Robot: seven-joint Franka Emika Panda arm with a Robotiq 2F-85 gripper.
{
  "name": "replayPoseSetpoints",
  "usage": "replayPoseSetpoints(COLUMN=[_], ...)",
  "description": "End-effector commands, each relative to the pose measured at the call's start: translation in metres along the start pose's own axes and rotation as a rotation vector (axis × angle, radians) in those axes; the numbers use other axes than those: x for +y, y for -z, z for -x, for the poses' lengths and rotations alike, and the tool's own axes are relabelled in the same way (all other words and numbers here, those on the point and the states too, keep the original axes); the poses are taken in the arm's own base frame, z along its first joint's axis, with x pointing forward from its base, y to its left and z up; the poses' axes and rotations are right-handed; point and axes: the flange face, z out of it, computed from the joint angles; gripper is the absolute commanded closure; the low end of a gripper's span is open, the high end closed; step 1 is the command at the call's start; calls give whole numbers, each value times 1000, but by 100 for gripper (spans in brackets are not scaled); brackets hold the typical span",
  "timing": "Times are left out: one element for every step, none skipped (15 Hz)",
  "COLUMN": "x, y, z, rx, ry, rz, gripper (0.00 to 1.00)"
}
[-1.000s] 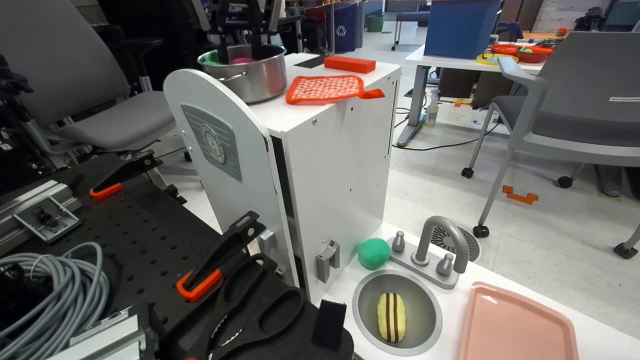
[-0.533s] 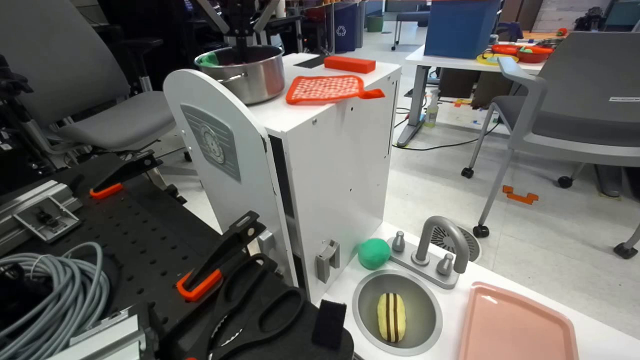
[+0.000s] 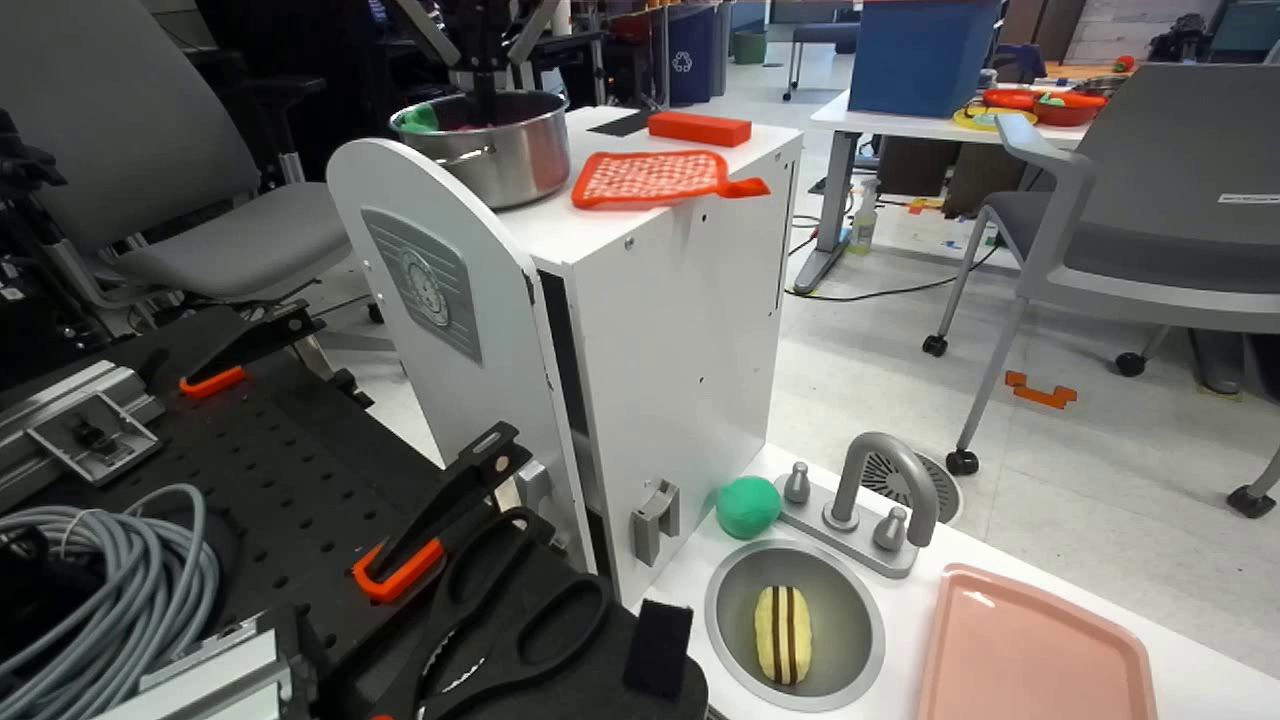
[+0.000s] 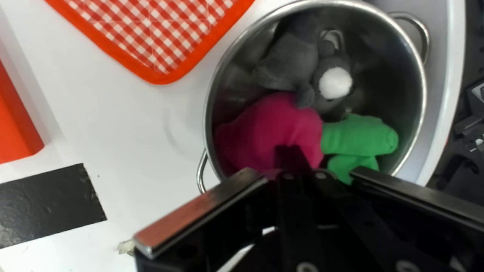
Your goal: Take the plush toy out of the pot
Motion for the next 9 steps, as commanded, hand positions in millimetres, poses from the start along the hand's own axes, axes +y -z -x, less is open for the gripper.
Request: replayPoseSetpoints(x=[1, -1, -4, -6, -6, -7, -7, -7, -6], y=[9, 11, 13, 15, 16, 18, 20, 21, 23], z=[2, 1, 0, 0, -1, -1, 0, 0, 1], rx=[13, 1, -4, -10, -12, -17, -20, -25, -30], ry=[9, 5, 8, 2, -1, -14, -29, -43, -58], rz=[10, 25, 31, 38, 41, 43, 46, 56, 57], gripper=[100, 100, 100, 100, 100, 100, 100, 100, 100])
